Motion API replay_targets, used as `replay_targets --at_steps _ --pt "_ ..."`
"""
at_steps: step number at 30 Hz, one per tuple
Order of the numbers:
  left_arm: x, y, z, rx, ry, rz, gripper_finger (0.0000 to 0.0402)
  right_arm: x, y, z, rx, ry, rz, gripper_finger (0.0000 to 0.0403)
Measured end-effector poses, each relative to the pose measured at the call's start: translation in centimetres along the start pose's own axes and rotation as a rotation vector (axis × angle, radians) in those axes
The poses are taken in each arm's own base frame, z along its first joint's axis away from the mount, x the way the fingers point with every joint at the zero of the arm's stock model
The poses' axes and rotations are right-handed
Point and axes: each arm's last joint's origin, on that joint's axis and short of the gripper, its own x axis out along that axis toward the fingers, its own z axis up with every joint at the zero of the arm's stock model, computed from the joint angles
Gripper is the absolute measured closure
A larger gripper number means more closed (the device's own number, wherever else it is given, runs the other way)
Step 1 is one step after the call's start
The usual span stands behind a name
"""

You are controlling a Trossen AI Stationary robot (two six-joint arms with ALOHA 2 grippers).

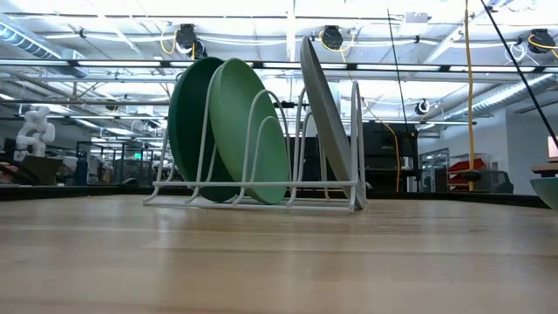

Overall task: Sort dishes
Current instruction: Put the dark green plate into the white dish rack

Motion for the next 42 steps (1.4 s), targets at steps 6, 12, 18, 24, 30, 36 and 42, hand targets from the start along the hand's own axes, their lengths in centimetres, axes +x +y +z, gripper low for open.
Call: replay_targets --at_steps 6,12,18,24,30,36,42 --pt "1.3 -0.4 -0.9 0.021 0.031 0.01 0.0221 1.9 0.6 -1.1 -0.017 -0.04 0.18 0.0181" --pt "2.6 -1.1 -1.9 0.046 0.073 0.017 0.0221 2.8 0.5 -4.2 0.002 0.112 0.173 0.0197" --pt "3.5 -1.3 -2.6 0.062 0.1 0.028 0.0221 3.5 -0.3 -7.0 0.074 0.317 0.231 0.0206" --pt "4.0 -1.1 -3.1 0.045 0.114 0.046 0.0221 4.4 -1.0 -8.0 0.03 0.583 0.233 0.0206" --pt "4.0 -1.0 -3.1 0.047 0.116 0.047 0.0221 4.2 -2.1 -5.6 -0.051 0.991 0.07 0.0206" --pt "4.0 -1.1 -3.1 0.049 0.12 0.045 0.0221 3.8 -0.7 -2.2 0.106 1.208 0.103 0.0206" --pt "4.0 -1.1 -3.2 0.052 0.123 0.044 0.0221 3.6 -0.2 -2.9 0.254 1.335 0.036 0.0206"
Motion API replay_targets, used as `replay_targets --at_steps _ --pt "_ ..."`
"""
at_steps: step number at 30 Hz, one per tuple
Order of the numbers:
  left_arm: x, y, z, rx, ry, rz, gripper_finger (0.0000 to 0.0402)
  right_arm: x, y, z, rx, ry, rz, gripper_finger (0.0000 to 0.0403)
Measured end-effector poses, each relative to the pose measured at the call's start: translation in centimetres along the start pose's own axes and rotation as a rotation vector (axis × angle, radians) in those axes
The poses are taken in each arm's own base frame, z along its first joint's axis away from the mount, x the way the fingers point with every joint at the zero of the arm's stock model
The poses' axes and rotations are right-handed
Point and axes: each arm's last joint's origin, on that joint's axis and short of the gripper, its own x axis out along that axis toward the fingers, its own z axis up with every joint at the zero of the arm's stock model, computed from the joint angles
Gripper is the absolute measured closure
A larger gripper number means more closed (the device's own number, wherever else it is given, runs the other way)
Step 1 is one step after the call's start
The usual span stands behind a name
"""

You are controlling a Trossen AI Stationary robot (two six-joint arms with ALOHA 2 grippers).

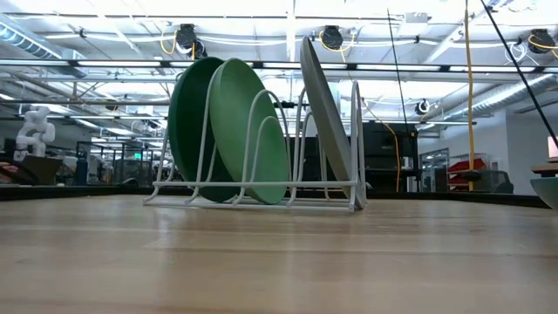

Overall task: Sort dishes
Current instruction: Put the dark green plate into the white dish rack

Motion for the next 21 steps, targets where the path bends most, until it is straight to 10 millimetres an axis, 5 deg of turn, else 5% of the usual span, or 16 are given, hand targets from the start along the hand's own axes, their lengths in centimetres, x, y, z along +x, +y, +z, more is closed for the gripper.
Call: replay_targets --at_steps 21 --pt "-0.2 -0.3 -0.1 0.011 0.01 -0.016 0.0221 8.5 0.1 -2.3 0.139 0.244 -0.219 0.023"
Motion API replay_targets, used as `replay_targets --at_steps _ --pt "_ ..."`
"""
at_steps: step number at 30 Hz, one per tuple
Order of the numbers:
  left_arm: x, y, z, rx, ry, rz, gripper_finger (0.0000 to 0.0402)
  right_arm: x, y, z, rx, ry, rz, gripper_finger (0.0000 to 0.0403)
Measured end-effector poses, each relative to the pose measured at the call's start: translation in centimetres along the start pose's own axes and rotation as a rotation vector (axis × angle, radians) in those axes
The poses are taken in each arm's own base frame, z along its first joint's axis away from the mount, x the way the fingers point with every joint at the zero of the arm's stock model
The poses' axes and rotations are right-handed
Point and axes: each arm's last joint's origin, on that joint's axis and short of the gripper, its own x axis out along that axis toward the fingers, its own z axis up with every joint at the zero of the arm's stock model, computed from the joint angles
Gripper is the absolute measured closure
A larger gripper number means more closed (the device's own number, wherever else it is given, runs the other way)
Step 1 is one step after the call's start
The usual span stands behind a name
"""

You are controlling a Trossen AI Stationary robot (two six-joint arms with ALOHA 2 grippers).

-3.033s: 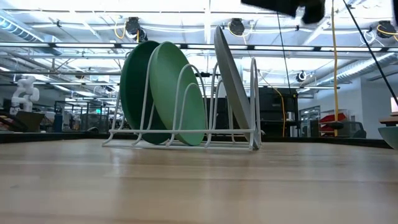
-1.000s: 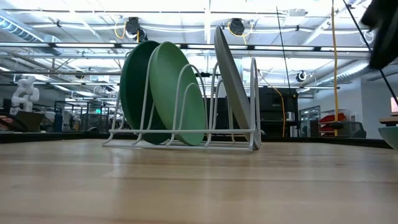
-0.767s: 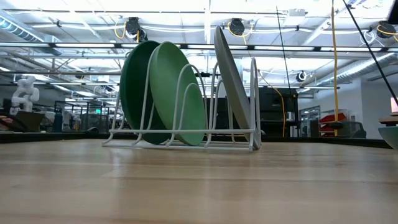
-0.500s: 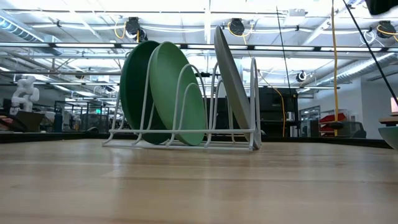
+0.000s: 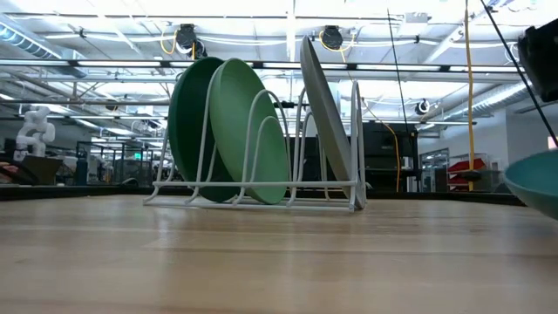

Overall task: Sort dishes
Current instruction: Put the dark green plate into the white dish rack

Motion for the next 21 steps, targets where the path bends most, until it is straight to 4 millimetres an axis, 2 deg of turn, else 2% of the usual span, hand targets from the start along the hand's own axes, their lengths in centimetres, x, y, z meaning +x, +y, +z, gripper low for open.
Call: replay_targets --at_steps 3,8,9,15,21 --pt "0.0 0.0 -0.1 0.006 0.007 -0.004 0.0221 -0.1 0.0 0.0 -0.001 0.002 0.005 0.0277" --pt "0.0 0.0 -0.1 0.007 0.008 -0.004 0.0221 -0.9 -0.3 0.1 -0.028 -0.05 0.0 0.0377" --pt "0.0 0.0 -0.1 0.007 0.007 -0.004 0.0221 -1.2 -0.4 0.2 -0.03 -0.064 0.007 0.0386" --pt "0.0 -0.1 -0.2 0.012 0.014 -0.007 0.0221 -3.2 -0.7 0.6 -0.051 -0.236 0.054 0.0397" --pt "0.0 -0.1 -0.2 0.018 0.023 -0.004 0.0221 -9.2 -0.5 1.5 -0.12 -0.575 0.151 0.0401"
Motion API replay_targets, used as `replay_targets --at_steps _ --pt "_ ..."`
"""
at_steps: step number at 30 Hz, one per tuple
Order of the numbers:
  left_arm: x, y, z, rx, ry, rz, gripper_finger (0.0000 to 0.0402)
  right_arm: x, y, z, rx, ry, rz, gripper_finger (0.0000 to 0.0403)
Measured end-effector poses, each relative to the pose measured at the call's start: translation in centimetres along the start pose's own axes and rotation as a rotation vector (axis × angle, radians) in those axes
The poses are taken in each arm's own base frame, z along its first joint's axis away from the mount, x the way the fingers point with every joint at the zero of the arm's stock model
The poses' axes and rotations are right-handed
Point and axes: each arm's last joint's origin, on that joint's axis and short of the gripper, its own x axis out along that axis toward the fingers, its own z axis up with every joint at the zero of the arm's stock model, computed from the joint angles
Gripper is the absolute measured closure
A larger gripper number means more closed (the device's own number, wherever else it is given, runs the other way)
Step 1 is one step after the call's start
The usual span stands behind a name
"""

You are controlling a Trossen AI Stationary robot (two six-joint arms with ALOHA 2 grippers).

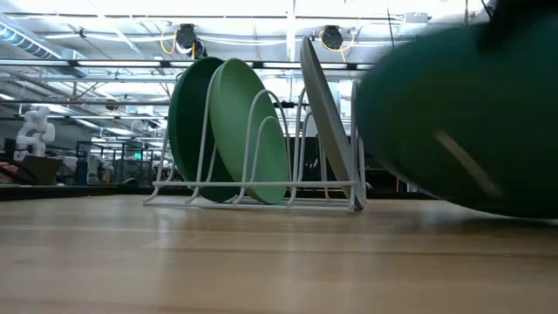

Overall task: Sort dishes
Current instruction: Put the dark green plate into the white dish rack

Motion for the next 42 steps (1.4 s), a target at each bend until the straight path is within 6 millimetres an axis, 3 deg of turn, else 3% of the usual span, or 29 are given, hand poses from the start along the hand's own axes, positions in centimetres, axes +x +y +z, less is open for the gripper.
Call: replay_targets --at_steps 6,12,20,25,29,37,42 --pt "-0.6 0.7 0.3 -0.012 -0.015 0.013 0.0221 -5.3 0.5 4.0 -0.121 -0.331 0.045 0.0402" --pt "-1.1 1.3 0.6 -0.028 -0.032 0.023 0.0221 -8.6 1.6 6.4 -0.261 -0.584 0.035 0.0402" --pt "-1.4 2.0 1.5 -0.04 -0.109 0.069 0.0221 -10.0 4.2 10.6 -0.373 -0.856 0.0 0.0402" --pt "-1.8 2.9 2.7 -0.078 -0.187 0.111 0.0221 -8.3 6.0 13.6 -0.44 -1.012 0.068 0.0402" --pt "-3.6 4.0 4.4 -0.122 -0.258 0.1 0.0221 -5.9 6.8 15.4 -0.474 -1.138 0.082 0.0403" --pt "-8.8 6.3 6.8 -0.204 -0.443 -0.002 0.0221 1.6 7.3 16.7 -0.51 -1.149 0.098 0.0403" --pt "-10.4 6.3 7.0 -0.206 -0.451 -0.07 0.0221 6.6 7.1 16.4 -0.443 -1.095 -0.029 0.0403"
